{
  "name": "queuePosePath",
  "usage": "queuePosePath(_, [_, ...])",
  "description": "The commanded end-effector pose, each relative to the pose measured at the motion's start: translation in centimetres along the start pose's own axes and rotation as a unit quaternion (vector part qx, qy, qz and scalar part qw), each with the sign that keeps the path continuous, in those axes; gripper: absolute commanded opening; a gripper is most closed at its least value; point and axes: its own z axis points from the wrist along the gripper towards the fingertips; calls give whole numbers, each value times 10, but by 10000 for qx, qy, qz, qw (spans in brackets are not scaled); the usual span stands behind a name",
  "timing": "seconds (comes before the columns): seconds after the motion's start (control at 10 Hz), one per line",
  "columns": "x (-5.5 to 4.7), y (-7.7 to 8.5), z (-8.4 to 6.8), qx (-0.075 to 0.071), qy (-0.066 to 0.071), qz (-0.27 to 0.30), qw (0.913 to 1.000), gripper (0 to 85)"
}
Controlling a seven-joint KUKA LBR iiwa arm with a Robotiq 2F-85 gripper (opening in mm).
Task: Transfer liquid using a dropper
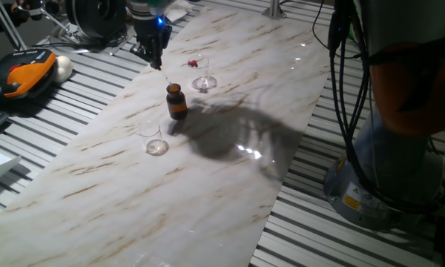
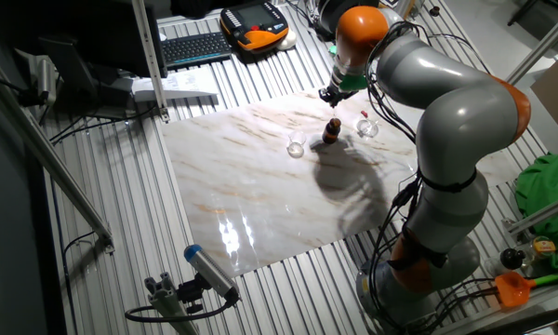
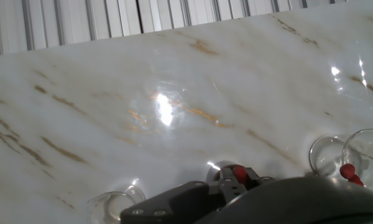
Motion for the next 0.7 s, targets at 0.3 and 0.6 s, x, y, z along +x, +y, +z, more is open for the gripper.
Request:
queuePosePath(0.3, [-1,6,-7,53,34,54,10000,170])
queuePosePath(0.6, [-3,10,-11,82,69,90,9999,170])
